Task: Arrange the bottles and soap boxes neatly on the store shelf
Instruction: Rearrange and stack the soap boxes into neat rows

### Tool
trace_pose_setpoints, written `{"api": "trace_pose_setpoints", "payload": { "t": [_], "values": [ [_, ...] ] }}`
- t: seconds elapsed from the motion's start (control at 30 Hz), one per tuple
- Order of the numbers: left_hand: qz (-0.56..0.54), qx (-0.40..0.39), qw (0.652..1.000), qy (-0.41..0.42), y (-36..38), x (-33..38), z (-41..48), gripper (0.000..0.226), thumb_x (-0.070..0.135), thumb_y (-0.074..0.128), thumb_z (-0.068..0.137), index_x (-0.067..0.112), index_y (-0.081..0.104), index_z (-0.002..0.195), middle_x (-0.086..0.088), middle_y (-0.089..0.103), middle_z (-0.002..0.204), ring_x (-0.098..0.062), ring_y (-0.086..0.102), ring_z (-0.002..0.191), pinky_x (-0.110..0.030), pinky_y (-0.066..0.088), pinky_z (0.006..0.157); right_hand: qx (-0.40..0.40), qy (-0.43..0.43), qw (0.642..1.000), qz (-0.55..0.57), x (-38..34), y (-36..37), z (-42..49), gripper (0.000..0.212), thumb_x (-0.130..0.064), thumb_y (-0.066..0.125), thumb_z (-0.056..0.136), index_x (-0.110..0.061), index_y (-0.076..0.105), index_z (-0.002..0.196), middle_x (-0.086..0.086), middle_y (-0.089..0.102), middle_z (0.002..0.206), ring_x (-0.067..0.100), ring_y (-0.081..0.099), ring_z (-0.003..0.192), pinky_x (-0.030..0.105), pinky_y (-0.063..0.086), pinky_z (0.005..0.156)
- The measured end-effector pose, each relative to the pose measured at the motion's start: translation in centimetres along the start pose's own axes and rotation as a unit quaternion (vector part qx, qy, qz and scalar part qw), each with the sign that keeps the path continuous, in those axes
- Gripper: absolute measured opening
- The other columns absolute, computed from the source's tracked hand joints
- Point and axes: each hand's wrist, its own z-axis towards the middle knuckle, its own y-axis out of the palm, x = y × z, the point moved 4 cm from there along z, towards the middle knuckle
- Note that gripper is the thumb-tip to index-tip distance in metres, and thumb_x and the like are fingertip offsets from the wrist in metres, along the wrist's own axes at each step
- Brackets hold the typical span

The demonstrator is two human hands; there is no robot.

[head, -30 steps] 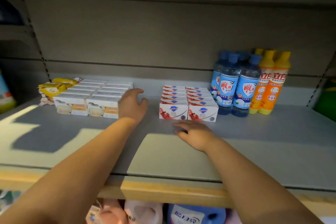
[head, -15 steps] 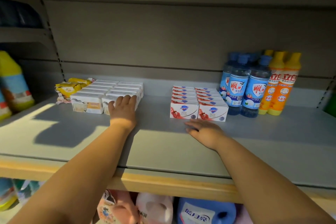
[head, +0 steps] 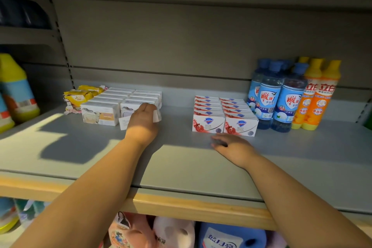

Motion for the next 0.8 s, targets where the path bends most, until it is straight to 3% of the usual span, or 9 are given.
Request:
{"api": "trace_pose_setpoints", "payload": {
  "t": [0.1,0.17,0.23,0.33,0.43,0.53,0.6,0.67,0.8],
  "values": [
    [-0.126,0.071,0.989,-0.014,-1.3,1.6,-0.4,0.013,0.023,0.067,0.079,0.016,0.059,0.084,-0.004,0.059,0.09,-0.023,0.055,0.088,-0.026,0.036,0.068,0.023,0.004,0.999,0.028,0.2,0.0,0.1,0.041,-0.047,0.049,0.092,-0.032,0.051,0.129,-0.005,0.054,0.133,0.015,0.05,0.115,0.029,0.042,0.094],
    [-0.258,0.111,0.958,-0.056,-1.9,2.7,-0.9,0.024,0.029,0.077,0.073,0.02,0.056,0.079,0.001,0.06,0.083,-0.015,0.055,0.079,-0.021,0.039,0.066,0.062,-0.003,0.998,0.024,0.2,-0.3,-0.1,0.04,-0.042,0.053,0.091,-0.028,0.052,0.129,-0.002,0.055,0.129,0.016,0.051,0.114,0.026,0.041,0.091],
    [-0.419,0.116,0.892,-0.125,-2.3,3.8,-1.5,0.029,0.019,0.081,0.072,0.023,0.057,0.089,0.005,0.064,0.089,-0.009,0.061,0.082,-0.014,0.046,0.072,0.116,-0.044,0.992,0.037,-0.4,-0.7,-0.5,0.037,-0.036,0.057,0.089,-0.025,0.056,0.125,-0.001,0.058,0.125,0.014,0.051,0.111,0.023,0.039,0.087],
    [-0.575,0.086,0.785,-0.214,-1.8,5.6,-1.9,0.031,0.009,0.077,0.076,0.009,0.058,0.101,-0.006,0.068,0.095,-0.02,0.066,0.085,-0.032,0.055,0.08,0.156,-0.089,0.97,0.166,-1.9,-0.9,-1.3,0.028,-0.032,0.064,0.086,-0.027,0.062,0.114,-0.011,0.062,0.109,0.001,0.053,0.099,0.018,0.04,0.085],
    [-0.7,0.027,0.671,-0.243,-0.8,8.3,-2.4,0.029,0.003,0.067,0.083,-0.001,0.054,0.108,-0.018,0.062,0.094,-0.025,0.06,0.081,-0.039,0.05,0.082,0.139,-0.09,0.912,0.375,-3.8,-0.7,-1.4,0.02,-0.021,0.065,0.087,-0.032,0.061,0.103,-0.022,0.064,0.098,-0.007,0.059,0.093,0.009,0.045,0.081],
    [-0.766,-0.034,0.594,-0.246,0.6,10.6,-2.7,0.028,0.002,0.06,0.087,-0.001,0.05,0.114,-0.021,0.059,0.097,-0.027,0.058,0.086,-0.036,0.049,0.084,0.121,-0.062,0.85,0.509,-4.5,-0.4,-1.0,0.031,-0.012,0.067,0.083,-0.031,0.057,0.106,-0.018,0.066,0.102,0.0,0.064,0.093,0.022,0.054,0.08],
    [-0.773,-0.088,0.576,-0.25,1.5,11.3,-2.6,0.028,0.005,0.056,0.091,0.002,0.046,0.117,-0.023,0.058,0.104,-0.027,0.06,0.088,-0.034,0.052,0.079,0.126,-0.03,0.824,0.552,-3.8,-0.6,-1.0,0.033,-0.009,0.071,0.079,-0.028,0.058,0.103,-0.012,0.067,0.099,0.001,0.067,0.085,0.023,0.056,0.071],
    [-0.752,-0.147,0.592,-0.25,2.1,11.4,-2.6,0.025,0.012,0.054,0.093,0.005,0.045,0.116,-0.019,0.062,0.098,-0.025,0.063,0.083,-0.036,0.051,0.073,0.161,-0.009,0.831,0.532,-2.9,-1.2,-1.3,0.033,-0.011,0.076,0.075,-0.029,0.058,0.095,-0.017,0.066,0.092,-0.007,0.065,0.079,0.016,0.053,0.066],
    [-0.742,-0.219,0.589,-0.236,3.0,11.1,-3.1,0.051,0.034,0.062,0.078,0.002,0.054,0.118,-0.015,0.067,0.109,-0.024,0.067,0.098,-0.031,0.058,0.075,0.265,-0.063,0.831,0.485,-2.2,-2.3,-1.9,0.041,-0.002,0.077,0.071,-0.029,0.058,0.096,-0.015,0.065,0.098,-0.007,0.063,0.088,0.011,0.049,0.075]
  ]
}}
